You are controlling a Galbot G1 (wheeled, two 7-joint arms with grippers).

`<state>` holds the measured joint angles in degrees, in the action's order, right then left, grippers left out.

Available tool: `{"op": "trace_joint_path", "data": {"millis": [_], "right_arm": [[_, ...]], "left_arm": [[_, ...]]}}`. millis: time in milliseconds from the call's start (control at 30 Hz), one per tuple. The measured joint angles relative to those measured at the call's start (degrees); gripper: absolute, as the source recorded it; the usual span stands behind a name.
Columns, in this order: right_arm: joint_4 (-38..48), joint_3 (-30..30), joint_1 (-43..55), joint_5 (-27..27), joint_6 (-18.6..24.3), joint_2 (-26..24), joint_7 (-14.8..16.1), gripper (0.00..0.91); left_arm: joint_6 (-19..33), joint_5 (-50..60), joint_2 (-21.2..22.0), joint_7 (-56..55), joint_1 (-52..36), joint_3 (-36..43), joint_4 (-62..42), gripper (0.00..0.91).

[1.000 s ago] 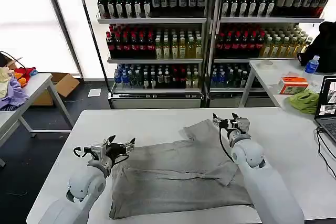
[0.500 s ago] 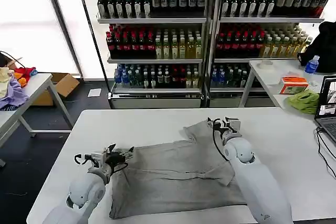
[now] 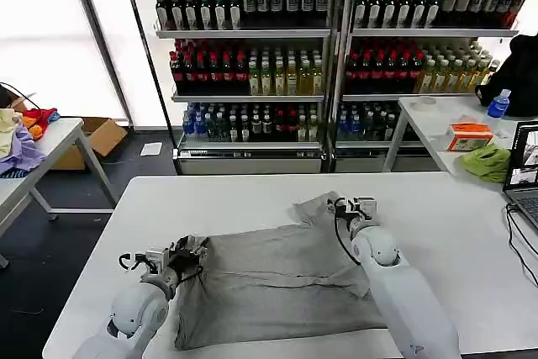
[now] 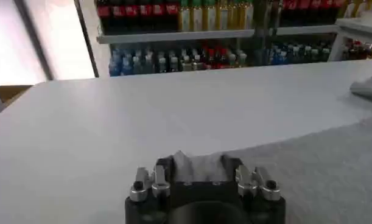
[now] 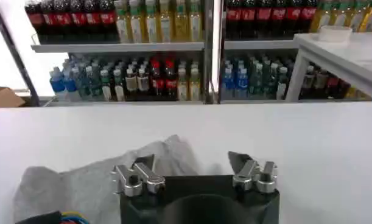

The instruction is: Fold and organize the clothes.

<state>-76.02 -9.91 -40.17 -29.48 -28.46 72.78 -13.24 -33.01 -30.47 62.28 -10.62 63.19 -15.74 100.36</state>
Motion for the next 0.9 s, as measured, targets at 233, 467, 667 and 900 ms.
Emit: {"op": "trace_joint_path", "data": {"millis": [233, 467, 667, 900], "right_arm": [[-0.1, 0.0, -0.6, 0.8, 0.2, 0.1, 0.4, 0.0], [-1.4, -0.4, -1.4, 1.8, 0.6, -0.4, 0.8, 0.0], [-3.9, -1.5, -2.2, 3.0, 1.3, -0.4, 1.3, 0.0], [-8.4, -3.3, -3.4, 3.6, 2.9, -0.8, 1.4, 0.0]], "left_arm": [[0.0, 0.6, 0.2, 0.4, 0.4, 0.1, -0.5, 0.01], [0.1, 1.1, 0.7, 1.1, 0.4, 0.1, -0.4, 0.0], [0.9, 1.1, 1.5, 2.5, 0.1, 0.1, 0.0, 0.0], [2.8, 1.0, 2.5, 3.5, 0.0, -0.1, 0.3, 0.0]]}}
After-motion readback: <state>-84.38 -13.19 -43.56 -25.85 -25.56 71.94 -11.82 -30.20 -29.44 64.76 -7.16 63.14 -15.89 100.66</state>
